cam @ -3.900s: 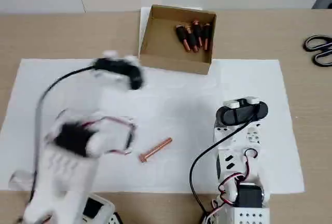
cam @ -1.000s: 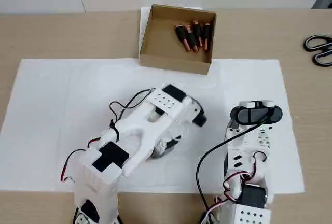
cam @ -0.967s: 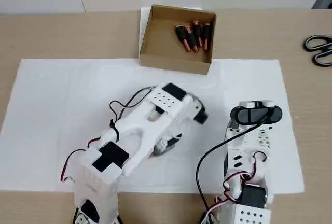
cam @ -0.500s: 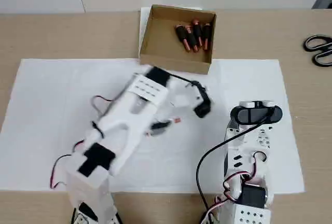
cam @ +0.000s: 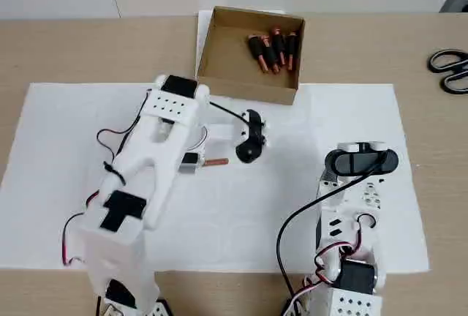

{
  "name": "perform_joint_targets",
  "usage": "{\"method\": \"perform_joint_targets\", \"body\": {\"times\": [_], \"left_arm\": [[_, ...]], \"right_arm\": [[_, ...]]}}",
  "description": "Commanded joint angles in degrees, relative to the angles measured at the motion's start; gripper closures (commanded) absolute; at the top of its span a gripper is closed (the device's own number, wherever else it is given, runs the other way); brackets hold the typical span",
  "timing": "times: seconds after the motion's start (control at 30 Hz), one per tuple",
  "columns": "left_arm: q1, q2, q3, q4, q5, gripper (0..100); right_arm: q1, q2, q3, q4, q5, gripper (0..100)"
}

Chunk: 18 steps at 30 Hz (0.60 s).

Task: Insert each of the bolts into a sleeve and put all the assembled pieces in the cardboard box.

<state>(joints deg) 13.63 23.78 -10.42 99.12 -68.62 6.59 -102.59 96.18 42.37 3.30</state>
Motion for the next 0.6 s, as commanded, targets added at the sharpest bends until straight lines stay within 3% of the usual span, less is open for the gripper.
{"method": "perform_joint_targets", "body": {"times": [0.0, 0.57], "left_arm": [[-0.62, 2.81, -6.37, 0.00, -0.26, 99], [-0.62, 9.05, -9.98, 0.00, 3.16, 99]], "right_arm": [[0.40, -1.19, 0.35, 0.04, -0.44, 99.4], [0.40, -1.19, 0.35, 0.13, -0.44, 99.4]]}}
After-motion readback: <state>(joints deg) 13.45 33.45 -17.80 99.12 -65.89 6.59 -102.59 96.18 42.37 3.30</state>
